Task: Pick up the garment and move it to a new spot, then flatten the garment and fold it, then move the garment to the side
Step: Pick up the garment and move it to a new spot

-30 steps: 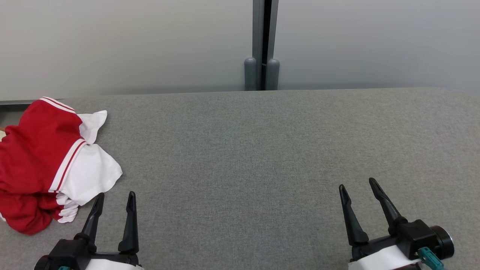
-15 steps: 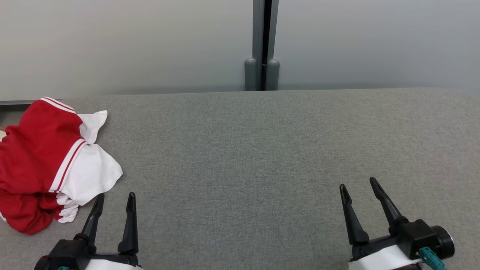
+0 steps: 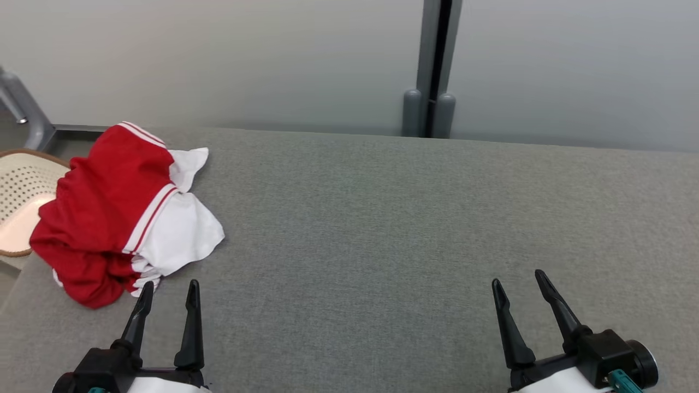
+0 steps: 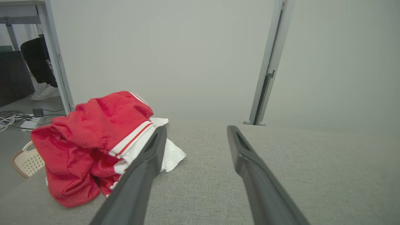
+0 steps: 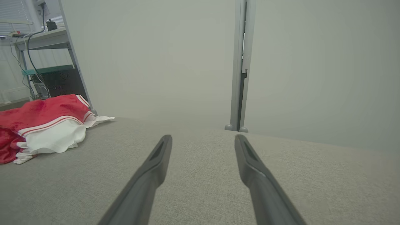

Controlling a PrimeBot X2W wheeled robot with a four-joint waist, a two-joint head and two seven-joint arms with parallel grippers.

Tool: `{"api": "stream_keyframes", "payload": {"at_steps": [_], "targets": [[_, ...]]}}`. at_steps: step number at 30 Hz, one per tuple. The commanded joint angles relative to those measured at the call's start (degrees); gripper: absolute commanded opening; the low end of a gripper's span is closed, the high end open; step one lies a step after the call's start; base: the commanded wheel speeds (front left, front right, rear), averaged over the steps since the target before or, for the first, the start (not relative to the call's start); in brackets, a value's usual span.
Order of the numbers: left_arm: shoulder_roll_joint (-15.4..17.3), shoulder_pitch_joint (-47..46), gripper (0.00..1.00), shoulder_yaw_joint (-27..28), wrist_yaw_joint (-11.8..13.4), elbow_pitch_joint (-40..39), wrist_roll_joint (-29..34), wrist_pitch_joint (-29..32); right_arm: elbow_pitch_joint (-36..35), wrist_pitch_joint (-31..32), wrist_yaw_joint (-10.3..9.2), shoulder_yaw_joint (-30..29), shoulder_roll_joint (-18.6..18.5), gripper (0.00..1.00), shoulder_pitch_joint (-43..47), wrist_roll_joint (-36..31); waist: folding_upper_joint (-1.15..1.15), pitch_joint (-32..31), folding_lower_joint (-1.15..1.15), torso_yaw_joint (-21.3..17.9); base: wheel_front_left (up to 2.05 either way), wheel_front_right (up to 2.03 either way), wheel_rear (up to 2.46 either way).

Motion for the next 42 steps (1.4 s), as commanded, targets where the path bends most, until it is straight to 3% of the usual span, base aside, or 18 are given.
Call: {"api": "stream_keyframes", "payload": {"at_steps": [1, 11, 16, 25, 32, 38, 42], "targets": [[0.27, 0.37, 1.00, 0.17, 0.33, -0.01, 0.05, -0.10, -0.06, -0.09, 0.00, 0.05, -0.17, 1.00, 0.47, -0.21, 0.00, -0.48, 0.00, 2.76, 0.00, 0.00, 0.00], [0.28, 1.24, 1.00, -0.13, 1.74, -0.80, -1.72, -0.09, -0.31, -0.09, 0.00, -0.19, -0.17, 1.00, 0.85, -1.37, 0.00, 0.52, 0.00, 14.83, 0.00, 0.00, 0.00], [0.26, 2.20, 1.00, 0.85, 2.35, -1.35, -2.51, -0.09, 0.08, -0.09, 0.00, 1.24, -0.16, 1.00, -0.30, -1.54, 0.00, 1.41, 0.00, 18.87, 0.00, 0.00, 0.00], [0.25, 2.43, 1.00, 2.94, 4.36, -3.78, -4.83, -0.08, 1.53, -0.09, -0.01, 3.16, -0.19, 1.00, -2.80, -2.81, 0.00, 3.60, 0.00, 20.16, 0.00, 0.00, 0.00], [0.25, -4.08, 1.00, 4.86, 1.85, -4.62, -3.18, -0.09, 1.37, -0.09, -0.01, 2.16, -0.19, 1.00, -3.07, -4.33, 0.00, 5.74, 0.00, 19.85, 0.00, 0.00, 0.00], [0.89, -20.24, 1.00, 6.60, -1.70, -0.87, 0.37, -0.06, -0.34, -0.09, -0.01, 1.84, -3.74, 1.00, -5.36, -6.51, 0.00, 12.84, 0.00, 18.68, 0.00, 0.00, 0.00], [3.64, -32.98, 1.00, 4.50, -2.64, 11.94, -1.53, -0.04, -2.68, -0.09, -0.01, 2.58, -7.00, 1.00, -8.49, -6.37, 0.00, 18.46, 0.00, 16.17, 0.00, 0.00, 0.00]]}}
